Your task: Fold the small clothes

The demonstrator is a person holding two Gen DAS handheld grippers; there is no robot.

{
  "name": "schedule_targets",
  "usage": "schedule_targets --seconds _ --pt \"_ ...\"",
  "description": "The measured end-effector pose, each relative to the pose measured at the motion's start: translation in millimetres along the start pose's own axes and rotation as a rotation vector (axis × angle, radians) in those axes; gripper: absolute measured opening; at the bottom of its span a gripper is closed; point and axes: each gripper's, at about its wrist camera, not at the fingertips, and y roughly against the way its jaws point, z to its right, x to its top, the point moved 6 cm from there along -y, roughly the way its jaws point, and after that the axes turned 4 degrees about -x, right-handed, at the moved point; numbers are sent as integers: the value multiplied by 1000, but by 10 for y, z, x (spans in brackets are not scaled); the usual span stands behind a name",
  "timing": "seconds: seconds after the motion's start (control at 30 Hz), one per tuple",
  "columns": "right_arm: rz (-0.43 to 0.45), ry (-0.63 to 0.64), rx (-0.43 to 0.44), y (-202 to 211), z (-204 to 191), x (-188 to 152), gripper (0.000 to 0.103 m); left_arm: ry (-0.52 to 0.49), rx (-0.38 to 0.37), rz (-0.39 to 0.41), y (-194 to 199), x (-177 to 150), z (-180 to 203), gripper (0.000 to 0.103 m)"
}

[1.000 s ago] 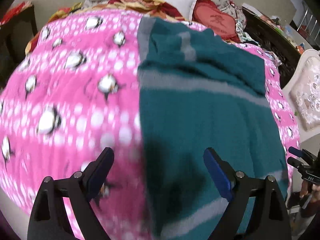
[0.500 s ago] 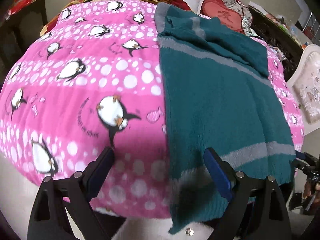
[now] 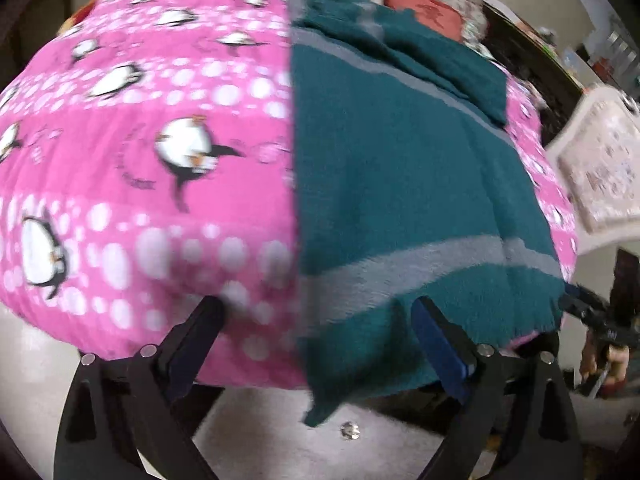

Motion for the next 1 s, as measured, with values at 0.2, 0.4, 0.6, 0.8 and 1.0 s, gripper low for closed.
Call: schedule_targets --seconds 0.2,0.4,0.6,0.8,1.0 --pt "19 -18 48 -34 -20 -11 75 -90 52 -15 -134 -21 174 99" --pt "24 21 31 -37 5 -22 32 -175 24 -44 -125 -43 336 46" --pt "26 51 141 -50 -88 8 8 -187 -38 -73 -64 64 388 14" --pt "171 98 220 227 -210 570 8 -209 -141 -38 231 417 542 12" --pt "364 101 238 461 -170 1366 8 -192 -190 92 644 1049 535 6"
